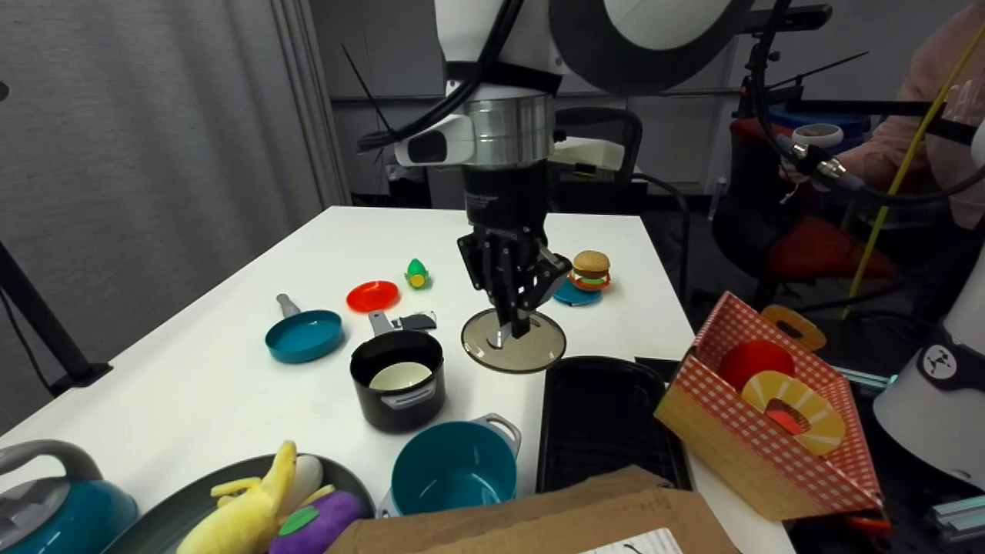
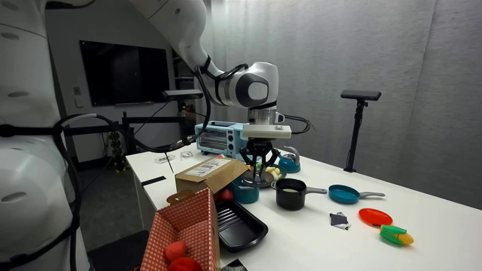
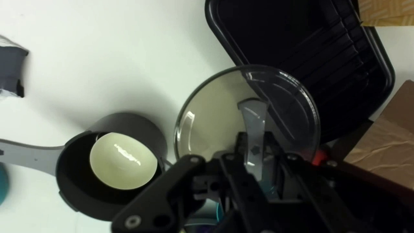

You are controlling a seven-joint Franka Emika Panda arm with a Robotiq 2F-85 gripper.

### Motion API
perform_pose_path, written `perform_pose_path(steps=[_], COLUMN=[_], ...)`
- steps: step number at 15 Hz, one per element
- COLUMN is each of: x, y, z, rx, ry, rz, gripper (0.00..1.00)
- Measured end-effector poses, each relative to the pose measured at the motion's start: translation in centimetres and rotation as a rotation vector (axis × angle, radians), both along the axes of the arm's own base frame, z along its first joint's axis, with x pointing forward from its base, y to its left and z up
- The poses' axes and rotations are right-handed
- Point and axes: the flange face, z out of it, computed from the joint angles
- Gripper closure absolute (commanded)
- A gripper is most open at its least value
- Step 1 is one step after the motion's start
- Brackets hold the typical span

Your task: Cover the silver pot with the black lid

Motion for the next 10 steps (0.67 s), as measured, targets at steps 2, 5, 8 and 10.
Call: perform_pose_path(steps=[2, 5, 8, 10], x=[1.2, 3.1, 4.9, 6.2], y=[0.1, 0.9, 2.2, 2.8], z=[0.3, -0.3, -1.7, -2.4], rx=[0.001, 0.001, 0.000, 0.003], ry=[-0.015, -0.033, -0.046, -0.053], rz=[-0.029, -0.072, -0.104, -0.122], gripper=[0.96, 0.96, 0.96, 0.96])
